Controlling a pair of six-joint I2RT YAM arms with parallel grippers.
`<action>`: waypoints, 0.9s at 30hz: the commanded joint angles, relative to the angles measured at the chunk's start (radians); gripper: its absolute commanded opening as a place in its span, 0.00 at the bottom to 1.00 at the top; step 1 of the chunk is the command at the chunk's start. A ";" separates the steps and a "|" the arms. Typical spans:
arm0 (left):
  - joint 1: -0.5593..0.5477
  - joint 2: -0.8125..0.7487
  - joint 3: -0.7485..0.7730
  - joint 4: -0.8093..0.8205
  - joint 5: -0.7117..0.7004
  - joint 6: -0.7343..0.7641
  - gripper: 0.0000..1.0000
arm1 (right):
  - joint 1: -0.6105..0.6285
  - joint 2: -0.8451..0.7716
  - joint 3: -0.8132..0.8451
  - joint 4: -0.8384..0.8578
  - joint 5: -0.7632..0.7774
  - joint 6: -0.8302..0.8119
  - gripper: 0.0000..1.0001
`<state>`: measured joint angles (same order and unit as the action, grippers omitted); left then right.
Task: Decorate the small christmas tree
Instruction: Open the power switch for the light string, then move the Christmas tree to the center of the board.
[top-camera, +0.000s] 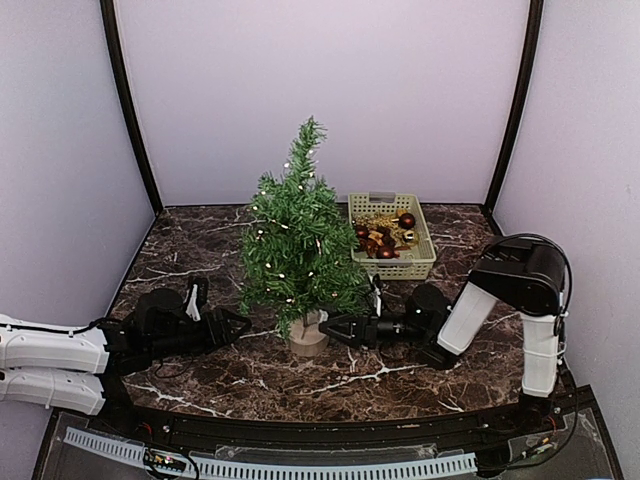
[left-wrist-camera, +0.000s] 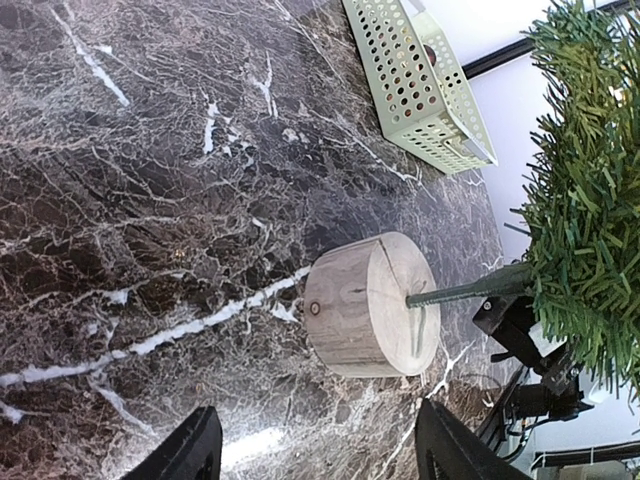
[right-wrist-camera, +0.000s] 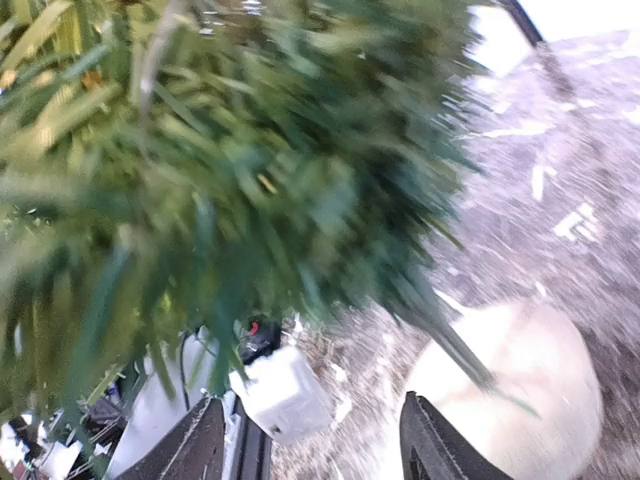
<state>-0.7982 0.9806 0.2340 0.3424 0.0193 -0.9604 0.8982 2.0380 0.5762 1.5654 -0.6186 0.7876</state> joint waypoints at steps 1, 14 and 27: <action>0.006 0.018 0.038 -0.015 0.020 0.051 0.69 | -0.014 -0.065 -0.100 0.119 0.066 0.018 0.63; -0.005 0.273 0.128 0.127 0.104 0.083 0.69 | -0.025 -0.127 -0.352 0.117 0.293 0.202 0.65; -0.015 0.454 0.184 0.275 0.175 0.068 0.68 | -0.021 -0.265 -0.104 -0.628 0.418 0.163 0.62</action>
<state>-0.8082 1.4010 0.3874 0.5476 0.1627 -0.8974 0.8806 1.7638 0.4175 1.1458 -0.2413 0.9546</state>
